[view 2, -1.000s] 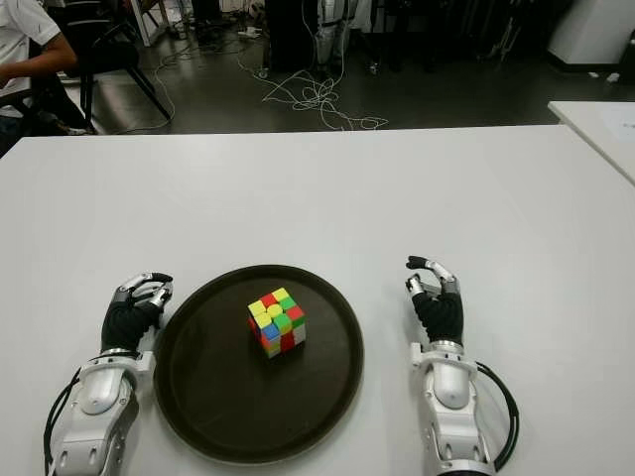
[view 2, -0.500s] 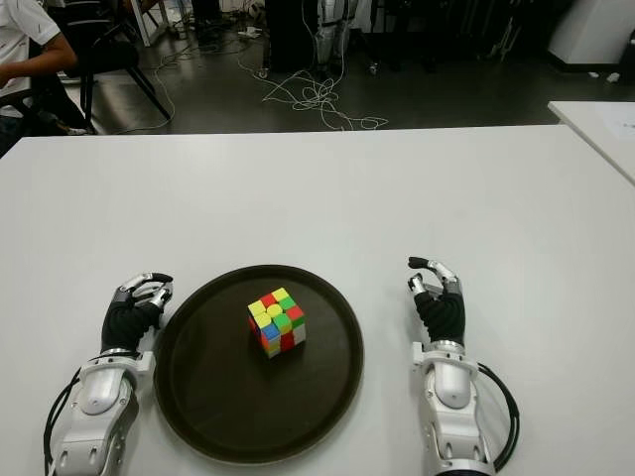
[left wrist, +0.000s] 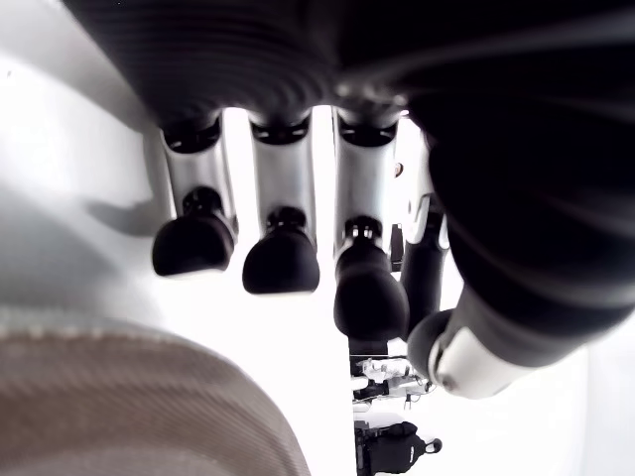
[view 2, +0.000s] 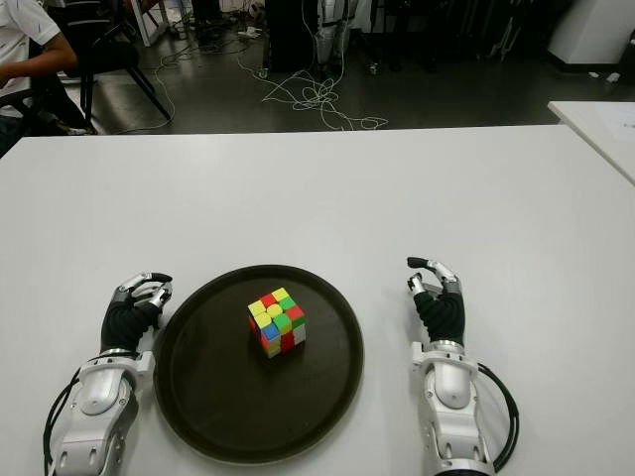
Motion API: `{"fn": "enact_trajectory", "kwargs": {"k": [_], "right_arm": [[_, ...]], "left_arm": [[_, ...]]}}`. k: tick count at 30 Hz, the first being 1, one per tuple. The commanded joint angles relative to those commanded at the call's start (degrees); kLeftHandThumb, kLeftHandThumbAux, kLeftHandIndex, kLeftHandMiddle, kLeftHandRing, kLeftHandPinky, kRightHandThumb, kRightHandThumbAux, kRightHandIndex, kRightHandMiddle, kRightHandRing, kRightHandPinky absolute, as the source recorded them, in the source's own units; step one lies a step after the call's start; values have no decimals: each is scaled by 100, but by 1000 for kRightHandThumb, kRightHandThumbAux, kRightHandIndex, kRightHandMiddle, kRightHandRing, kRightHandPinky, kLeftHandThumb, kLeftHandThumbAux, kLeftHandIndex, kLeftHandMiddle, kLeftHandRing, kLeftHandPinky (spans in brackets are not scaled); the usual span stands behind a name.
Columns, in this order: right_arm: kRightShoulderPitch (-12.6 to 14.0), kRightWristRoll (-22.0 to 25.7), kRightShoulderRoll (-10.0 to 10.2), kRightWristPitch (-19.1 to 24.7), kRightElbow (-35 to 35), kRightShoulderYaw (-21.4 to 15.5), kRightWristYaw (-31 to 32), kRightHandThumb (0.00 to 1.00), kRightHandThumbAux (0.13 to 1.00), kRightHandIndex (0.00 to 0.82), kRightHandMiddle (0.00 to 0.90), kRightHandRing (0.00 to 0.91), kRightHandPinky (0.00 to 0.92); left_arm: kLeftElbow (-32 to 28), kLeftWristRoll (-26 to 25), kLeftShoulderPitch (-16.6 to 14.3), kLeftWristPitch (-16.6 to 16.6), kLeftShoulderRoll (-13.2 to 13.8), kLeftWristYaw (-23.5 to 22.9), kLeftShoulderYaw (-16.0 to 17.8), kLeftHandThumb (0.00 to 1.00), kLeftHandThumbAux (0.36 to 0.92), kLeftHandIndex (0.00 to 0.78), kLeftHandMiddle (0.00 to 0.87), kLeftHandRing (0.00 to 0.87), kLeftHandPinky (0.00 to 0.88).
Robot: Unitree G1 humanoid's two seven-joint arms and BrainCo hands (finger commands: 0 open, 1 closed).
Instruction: Pick up the Rubik's Cube and put it in the plate
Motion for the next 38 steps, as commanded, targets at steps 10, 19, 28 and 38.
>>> {"fn": "enact_trajectory", "kwargs": {"k": [10,19,28,38], "right_arm": [[12,-78,-27,-112,60,32,-4,699,726,438,825,830,827],[31,-115,-8,-187,96,33,-21,698,726,438,827,831,828],[13,-111,-9,-185,121,32,-14,697,726,438,820,825,822],[-36,-110,26,-225,167,10,-76,697,726,439,815,822,818]], "left_arm": [[43,7,4,0,24,-22,-4,710,704,444,806,812,802],[62,10,18,-45,-5,27,15,711,704,444,807,814,804],[87,31,8,-52,3,44,13,711,704,444,808,820,813],[119,-21,-12,-90,10,-15,18,710,704,444,805,817,806]]}}
